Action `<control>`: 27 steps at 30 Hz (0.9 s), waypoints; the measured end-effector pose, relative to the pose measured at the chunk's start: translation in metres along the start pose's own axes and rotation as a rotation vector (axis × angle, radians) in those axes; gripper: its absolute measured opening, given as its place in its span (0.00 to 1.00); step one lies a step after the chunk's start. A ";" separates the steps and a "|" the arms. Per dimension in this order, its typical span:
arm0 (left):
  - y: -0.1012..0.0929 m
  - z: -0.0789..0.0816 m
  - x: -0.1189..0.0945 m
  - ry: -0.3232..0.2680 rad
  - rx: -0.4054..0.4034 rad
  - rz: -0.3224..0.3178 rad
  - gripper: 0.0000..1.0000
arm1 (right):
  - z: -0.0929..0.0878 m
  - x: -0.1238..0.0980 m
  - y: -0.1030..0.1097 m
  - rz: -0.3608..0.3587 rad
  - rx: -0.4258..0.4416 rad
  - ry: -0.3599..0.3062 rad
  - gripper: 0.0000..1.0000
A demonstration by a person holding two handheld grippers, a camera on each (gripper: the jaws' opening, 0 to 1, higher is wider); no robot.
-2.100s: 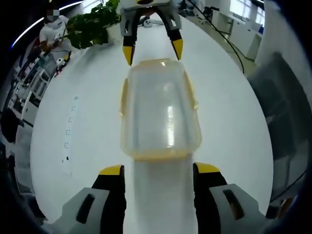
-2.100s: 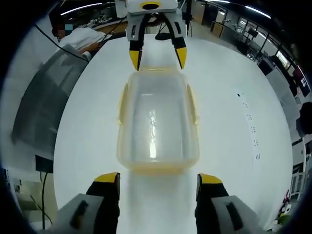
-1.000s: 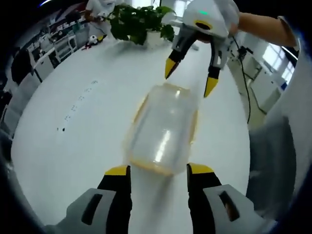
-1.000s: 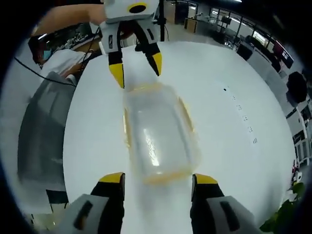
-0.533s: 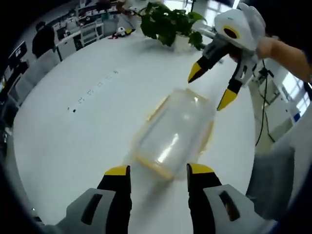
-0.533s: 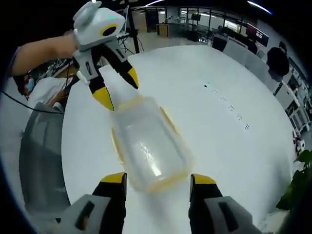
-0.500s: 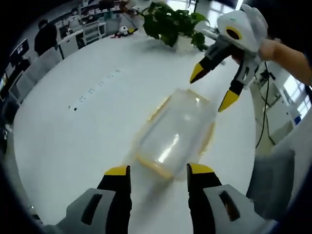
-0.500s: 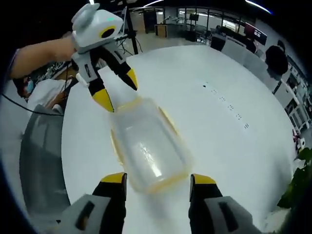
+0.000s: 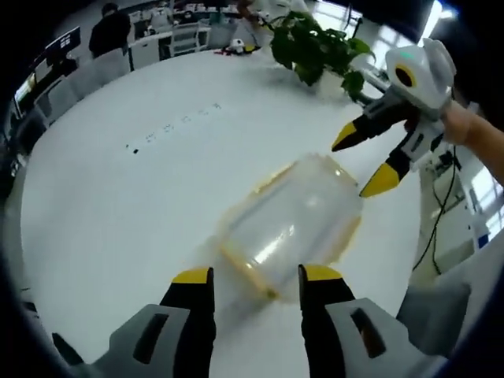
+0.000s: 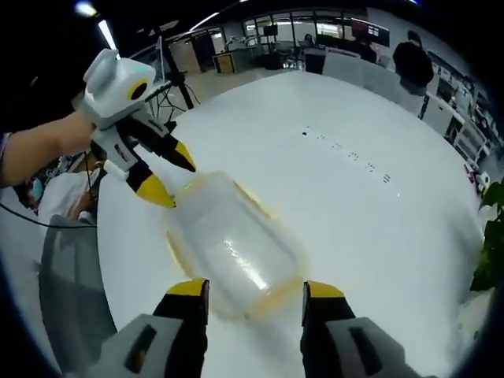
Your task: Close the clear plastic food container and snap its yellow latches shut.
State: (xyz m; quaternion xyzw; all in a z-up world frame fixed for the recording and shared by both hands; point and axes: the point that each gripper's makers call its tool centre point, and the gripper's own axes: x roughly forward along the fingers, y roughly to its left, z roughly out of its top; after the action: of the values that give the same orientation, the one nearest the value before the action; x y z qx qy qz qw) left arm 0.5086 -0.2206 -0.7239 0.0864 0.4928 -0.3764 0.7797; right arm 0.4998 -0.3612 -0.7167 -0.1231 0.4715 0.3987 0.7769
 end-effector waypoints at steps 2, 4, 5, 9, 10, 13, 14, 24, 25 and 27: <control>0.001 -0.001 0.002 0.003 -0.003 -0.006 0.39 | 0.002 0.001 0.002 0.011 0.025 -0.020 0.45; 0.000 -0.004 0.005 0.010 -0.025 -0.021 0.40 | 0.000 0.003 -0.001 0.002 0.059 -0.016 0.46; -0.002 -0.006 0.005 0.012 -0.030 -0.026 0.40 | -0.002 0.004 -0.001 -0.001 0.062 -0.010 0.46; -0.007 -0.003 0.008 -0.021 -0.124 -0.067 0.40 | -0.005 0.006 0.001 0.015 0.125 -0.014 0.45; -0.006 -0.002 0.008 -0.025 -0.139 -0.066 0.41 | -0.006 0.006 0.001 0.016 0.144 -0.014 0.45; -0.004 -0.002 0.009 -0.026 -0.151 -0.068 0.40 | -0.008 0.007 0.000 0.025 0.192 -0.019 0.43; -0.005 -0.003 0.009 -0.023 -0.149 -0.066 0.39 | -0.008 0.007 0.000 0.028 0.194 -0.020 0.43; 0.000 -0.003 0.014 -0.041 -0.258 -0.089 0.34 | -0.011 0.013 -0.002 0.027 0.272 -0.028 0.37; 0.000 -0.003 0.014 -0.041 -0.260 -0.088 0.34 | -0.011 0.013 -0.003 0.022 0.277 -0.029 0.35; -0.002 -0.003 0.015 -0.041 -0.248 -0.090 0.33 | -0.011 0.013 -0.006 0.010 0.294 -0.043 0.32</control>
State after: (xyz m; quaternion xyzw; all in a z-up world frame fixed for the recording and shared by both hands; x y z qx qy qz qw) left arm 0.5091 -0.2276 -0.7371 -0.0406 0.5227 -0.3489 0.7768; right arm 0.5004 -0.3645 -0.7341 0.0030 0.5085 0.3317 0.7946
